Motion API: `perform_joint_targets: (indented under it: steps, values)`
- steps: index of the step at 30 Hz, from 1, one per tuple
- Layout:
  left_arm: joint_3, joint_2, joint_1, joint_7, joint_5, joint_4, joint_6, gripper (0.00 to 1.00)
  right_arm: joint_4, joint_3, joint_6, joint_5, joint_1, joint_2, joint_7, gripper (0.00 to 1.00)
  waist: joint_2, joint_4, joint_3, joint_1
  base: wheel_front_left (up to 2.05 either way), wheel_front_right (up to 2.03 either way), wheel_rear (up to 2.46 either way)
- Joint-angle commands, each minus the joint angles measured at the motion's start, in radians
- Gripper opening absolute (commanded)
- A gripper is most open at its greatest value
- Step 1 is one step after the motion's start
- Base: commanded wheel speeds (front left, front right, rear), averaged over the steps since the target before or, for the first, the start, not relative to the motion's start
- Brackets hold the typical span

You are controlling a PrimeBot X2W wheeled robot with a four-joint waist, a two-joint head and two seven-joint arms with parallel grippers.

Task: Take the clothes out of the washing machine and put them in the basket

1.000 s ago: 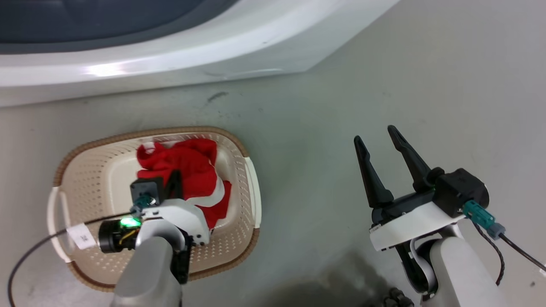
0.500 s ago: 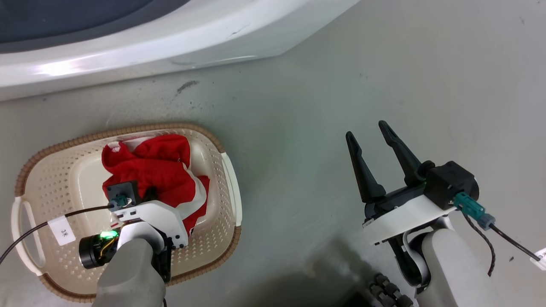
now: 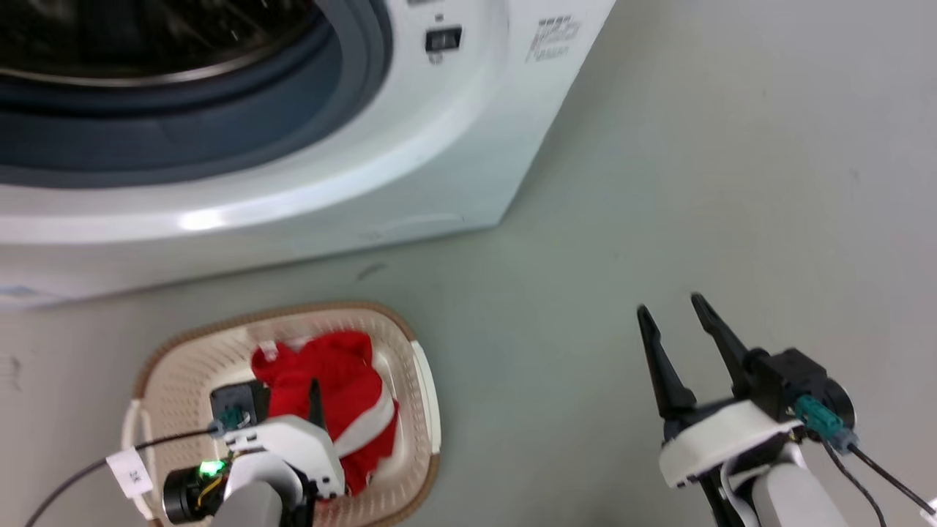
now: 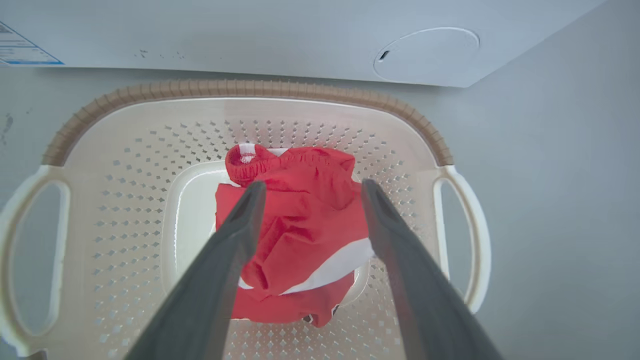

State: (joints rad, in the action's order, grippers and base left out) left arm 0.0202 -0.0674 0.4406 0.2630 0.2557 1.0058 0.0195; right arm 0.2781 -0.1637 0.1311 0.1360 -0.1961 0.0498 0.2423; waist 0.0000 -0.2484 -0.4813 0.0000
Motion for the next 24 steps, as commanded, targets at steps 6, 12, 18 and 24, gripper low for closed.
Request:
perform_joint_targets:
  steps: [6,12,18,24]
  values:
    - [0.015,0.015,-0.119,0.003,-0.031,-0.152,-0.011,1.0,-0.061,0.046,-0.001,-0.016,0.106,0.001,-0.056,1.0,0.0,0.06,0.273,0.0,0.0,0.0,0.0]
    - [0.042,0.018,-0.18,0.003,-0.023,-0.331,-0.007,1.0,-0.122,0.074,-0.001,-0.043,0.18,0.001,-0.104,1.0,0.0,0.094,0.366,0.0,0.0,0.0,0.0]
    - [0.08,0.017,-0.243,0.003,-0.052,-0.539,0.036,1.0,-0.184,0.101,-0.001,-0.083,0.246,0.001,-0.145,1.0,0.0,0.129,0.443,0.0,0.0,0.0,0.0]
    - [0.083,0.01,-0.319,0.003,-0.126,-0.72,0.053,1.0,-0.249,0.123,-0.001,-0.116,0.306,0.001,-0.17,1.0,0.0,0.161,0.502,0.0,0.0,0.0,0.0]
